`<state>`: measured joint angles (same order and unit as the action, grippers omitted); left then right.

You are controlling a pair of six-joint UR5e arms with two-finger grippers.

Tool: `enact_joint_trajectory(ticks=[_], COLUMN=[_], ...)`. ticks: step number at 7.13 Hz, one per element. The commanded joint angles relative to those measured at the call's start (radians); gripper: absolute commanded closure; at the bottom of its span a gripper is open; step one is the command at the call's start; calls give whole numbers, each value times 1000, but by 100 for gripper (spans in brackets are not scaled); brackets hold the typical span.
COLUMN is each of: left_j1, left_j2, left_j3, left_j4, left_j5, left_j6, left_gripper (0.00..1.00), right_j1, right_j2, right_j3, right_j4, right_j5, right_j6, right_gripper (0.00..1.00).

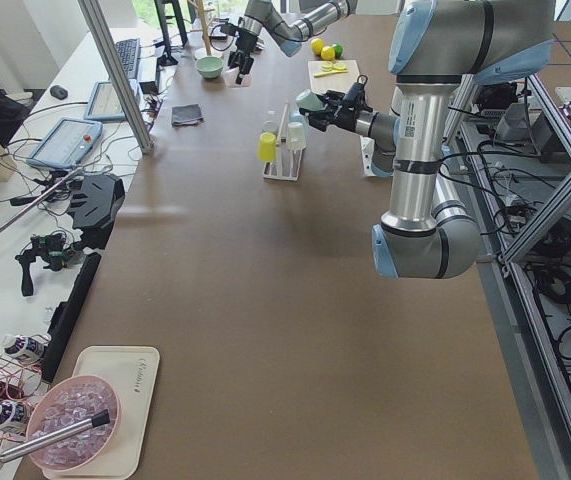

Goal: Place cup on cup holder

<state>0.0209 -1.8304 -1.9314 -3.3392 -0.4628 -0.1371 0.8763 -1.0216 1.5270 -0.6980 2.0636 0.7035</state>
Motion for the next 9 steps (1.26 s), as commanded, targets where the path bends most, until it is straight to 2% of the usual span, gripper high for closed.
enact_joint_trajectory(ticks=[1,2,4,7,9], left_j1=[7,5,11,66,59], left_j2=[2,0,2,2,22], left_j3=[28,20,31,60,66], left_j4=[-2,-3,-3,-11,-14], left_j5=[19,23,15,13,-9], left_j6=[1,1,-1,-13,-13], left_gripper=[100,100,100,100,100], right_j1=[-3,-2,39,53,46], right_j2=[5,26,6,14,-4], right_j3=[4,2,28,44,36], right_j4=[17,11,17,26,195], right_j5=[10,0,56,52,44], right_j6=[-15,-51,-96,-145,-202], right_gripper=[100,100,100,100,100])
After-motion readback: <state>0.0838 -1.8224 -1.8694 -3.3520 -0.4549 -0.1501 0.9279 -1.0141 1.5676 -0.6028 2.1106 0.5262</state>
